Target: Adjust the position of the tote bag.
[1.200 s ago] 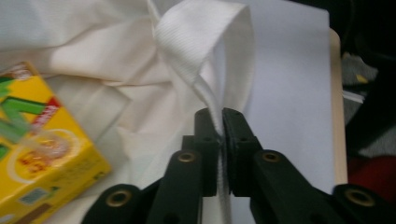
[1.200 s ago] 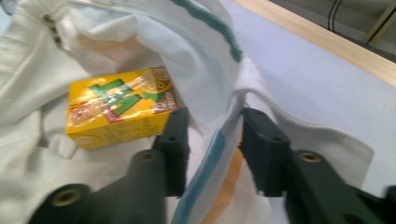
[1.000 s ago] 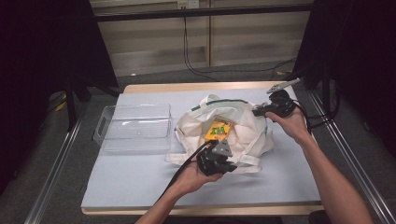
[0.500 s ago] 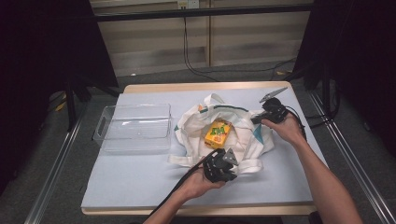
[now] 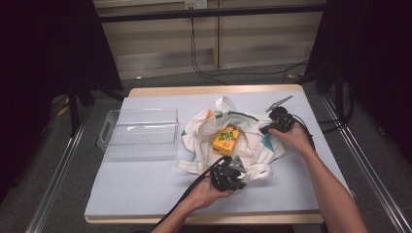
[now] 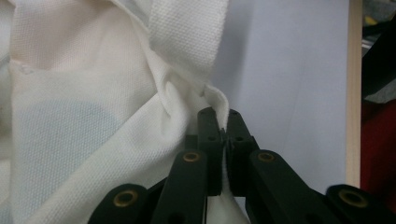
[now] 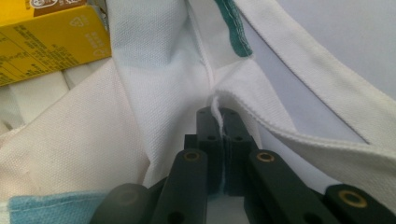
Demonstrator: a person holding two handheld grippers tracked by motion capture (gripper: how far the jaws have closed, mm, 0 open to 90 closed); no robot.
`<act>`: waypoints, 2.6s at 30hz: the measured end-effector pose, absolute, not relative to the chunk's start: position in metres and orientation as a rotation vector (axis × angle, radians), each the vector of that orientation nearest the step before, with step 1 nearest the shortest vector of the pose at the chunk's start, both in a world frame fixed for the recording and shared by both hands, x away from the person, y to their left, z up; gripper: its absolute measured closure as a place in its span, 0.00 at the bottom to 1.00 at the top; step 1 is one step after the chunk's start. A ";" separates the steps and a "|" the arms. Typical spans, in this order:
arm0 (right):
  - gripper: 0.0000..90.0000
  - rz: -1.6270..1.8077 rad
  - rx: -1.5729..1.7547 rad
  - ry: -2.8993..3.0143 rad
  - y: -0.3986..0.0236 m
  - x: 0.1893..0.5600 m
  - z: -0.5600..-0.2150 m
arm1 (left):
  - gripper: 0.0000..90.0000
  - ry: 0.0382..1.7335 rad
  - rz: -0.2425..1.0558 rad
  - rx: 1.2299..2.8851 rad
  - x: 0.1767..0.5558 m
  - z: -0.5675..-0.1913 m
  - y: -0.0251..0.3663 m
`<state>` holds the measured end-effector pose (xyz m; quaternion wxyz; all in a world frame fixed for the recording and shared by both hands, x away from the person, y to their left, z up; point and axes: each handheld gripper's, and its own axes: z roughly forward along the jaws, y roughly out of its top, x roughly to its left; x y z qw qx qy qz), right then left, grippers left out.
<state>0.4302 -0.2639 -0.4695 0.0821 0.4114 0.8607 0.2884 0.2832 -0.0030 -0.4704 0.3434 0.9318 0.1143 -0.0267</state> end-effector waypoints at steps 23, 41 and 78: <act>0.58 1.136 1.081 2.452 -0.283 0.392 -0.427 | 0.51 0.381 -0.102 2.231 0.291 -0.443 0.051; 0.76 1.332 0.822 2.514 -0.242 0.348 -0.405 | 0.83 0.505 0.073 2.125 0.327 -0.398 0.115; 0.75 1.171 0.547 2.910 -0.156 0.305 -0.454 | 0.91 0.749 0.407 2.474 0.446 -0.407 0.064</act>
